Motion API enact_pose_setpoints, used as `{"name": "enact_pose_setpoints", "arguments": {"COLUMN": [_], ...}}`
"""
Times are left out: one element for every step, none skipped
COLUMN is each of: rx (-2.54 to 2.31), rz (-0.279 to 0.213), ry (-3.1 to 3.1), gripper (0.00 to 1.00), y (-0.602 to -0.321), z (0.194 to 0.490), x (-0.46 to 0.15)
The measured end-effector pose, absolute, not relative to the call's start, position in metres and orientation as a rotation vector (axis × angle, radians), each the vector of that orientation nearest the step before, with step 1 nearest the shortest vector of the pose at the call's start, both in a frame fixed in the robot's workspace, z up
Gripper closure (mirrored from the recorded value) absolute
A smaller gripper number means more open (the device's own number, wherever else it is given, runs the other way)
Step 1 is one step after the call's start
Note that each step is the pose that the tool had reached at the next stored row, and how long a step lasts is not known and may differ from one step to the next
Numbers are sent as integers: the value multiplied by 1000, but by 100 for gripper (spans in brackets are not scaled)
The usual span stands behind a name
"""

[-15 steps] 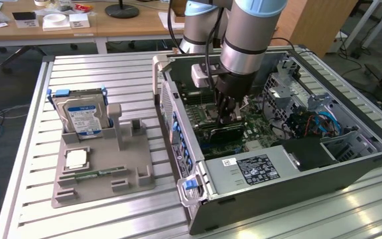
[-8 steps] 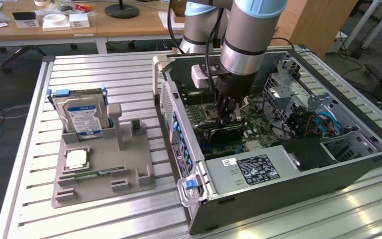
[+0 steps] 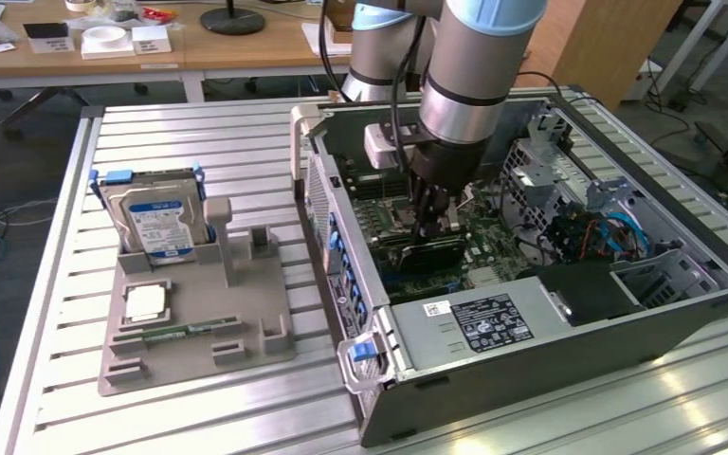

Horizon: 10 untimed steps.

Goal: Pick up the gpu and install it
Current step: 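Press down on the gpu until it lock into place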

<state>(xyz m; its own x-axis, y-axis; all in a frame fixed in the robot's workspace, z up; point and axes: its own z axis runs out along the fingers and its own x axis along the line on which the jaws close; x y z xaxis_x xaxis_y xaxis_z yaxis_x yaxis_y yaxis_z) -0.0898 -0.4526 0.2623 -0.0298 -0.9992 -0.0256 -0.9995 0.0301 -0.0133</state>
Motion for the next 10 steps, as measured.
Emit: {"name": "enact_pose_setpoints", "arguments": {"rx": [-2169, -2169, -2169, -2169, -2169, -2169, -2169, -2169, -2169, -2169], "rz": [13, 13, 13, 13, 13, 13, 13, 13, 13, 13], "ry": [2235, 2235, 2235, 2235, 2235, 2235, 2235, 2235, 2235, 2235], "gripper": [89, 89, 89, 89, 89, 89, 89, 89, 89, 89], "y": [-453, -453, -453, -453, -453, -453, -453, -453, -453, -453], "z": [262, 262, 262, 262, 262, 262, 262, 262, 262, 262], "x": [-90, -90, -90, -90, -90, -90, -90, -90, -90, -90]}}
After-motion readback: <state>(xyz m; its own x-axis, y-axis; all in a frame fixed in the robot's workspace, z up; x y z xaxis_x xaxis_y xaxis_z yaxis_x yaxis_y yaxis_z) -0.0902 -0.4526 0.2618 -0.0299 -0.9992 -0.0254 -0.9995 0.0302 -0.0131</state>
